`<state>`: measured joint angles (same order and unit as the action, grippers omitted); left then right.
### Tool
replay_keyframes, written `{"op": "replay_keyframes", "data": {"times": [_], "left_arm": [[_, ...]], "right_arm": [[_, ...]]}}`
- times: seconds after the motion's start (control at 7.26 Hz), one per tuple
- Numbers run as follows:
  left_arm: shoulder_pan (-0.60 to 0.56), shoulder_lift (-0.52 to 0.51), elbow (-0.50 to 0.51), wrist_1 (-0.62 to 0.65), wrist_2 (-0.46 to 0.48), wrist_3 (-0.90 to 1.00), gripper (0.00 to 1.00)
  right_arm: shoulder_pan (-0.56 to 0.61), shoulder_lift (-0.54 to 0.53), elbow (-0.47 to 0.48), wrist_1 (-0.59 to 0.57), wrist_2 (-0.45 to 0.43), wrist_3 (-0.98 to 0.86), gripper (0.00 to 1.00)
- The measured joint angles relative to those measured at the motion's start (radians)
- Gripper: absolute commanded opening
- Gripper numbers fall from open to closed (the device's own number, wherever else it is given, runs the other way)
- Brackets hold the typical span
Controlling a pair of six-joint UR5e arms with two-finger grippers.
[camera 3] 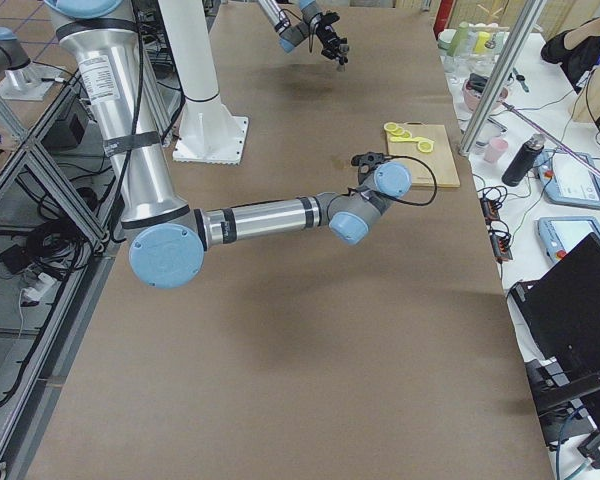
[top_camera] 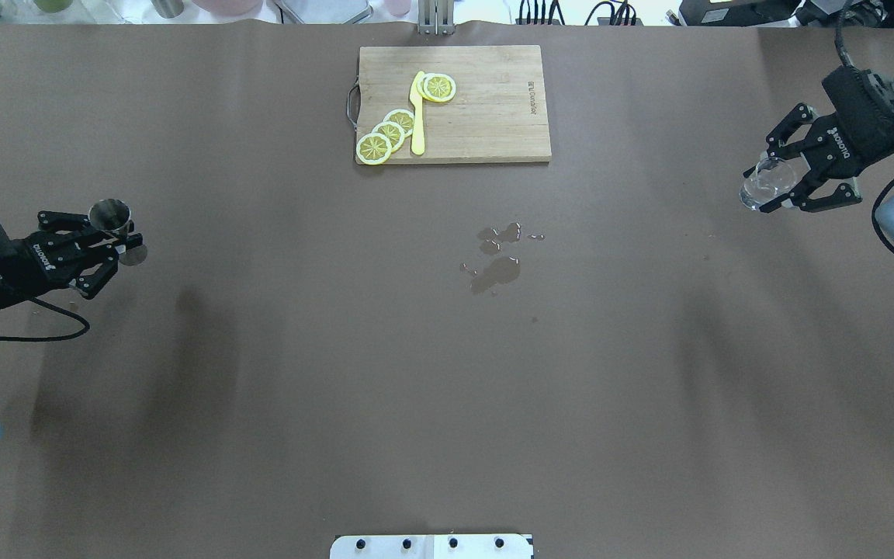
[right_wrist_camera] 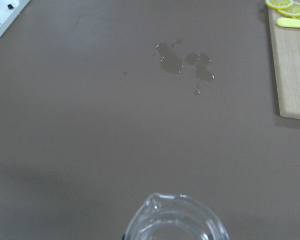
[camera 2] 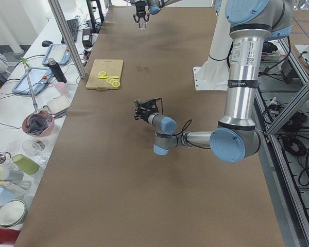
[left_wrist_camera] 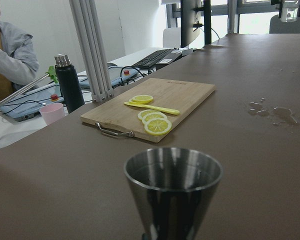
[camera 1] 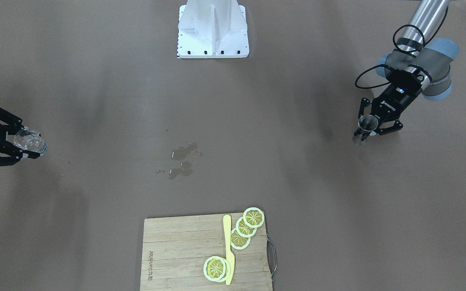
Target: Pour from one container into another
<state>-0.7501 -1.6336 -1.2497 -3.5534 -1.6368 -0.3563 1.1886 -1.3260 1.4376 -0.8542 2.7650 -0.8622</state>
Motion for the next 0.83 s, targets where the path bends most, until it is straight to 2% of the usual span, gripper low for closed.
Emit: {"op": "replay_keyframes", "data": {"times": [0.28,0.55,0.83], "left_arm": [[-0.065,0.012,0.068,-0.068,0.034,-0.001,0.00],[-0.064,0.040,0.082,-0.128,0.170,-0.014,0.00],[-0.018,0.091,0.023,-0.135,0.324,-0.133,0.00]], "right_arm": [[0.003,-0.020,-0.068,0.105,0.003,-0.002,0.00],[0.008,-0.022,-0.132,0.174,-0.017,0.009,0.00],[0.010,-0.010,-0.159,0.194,-0.085,0.128,0.00]]}}
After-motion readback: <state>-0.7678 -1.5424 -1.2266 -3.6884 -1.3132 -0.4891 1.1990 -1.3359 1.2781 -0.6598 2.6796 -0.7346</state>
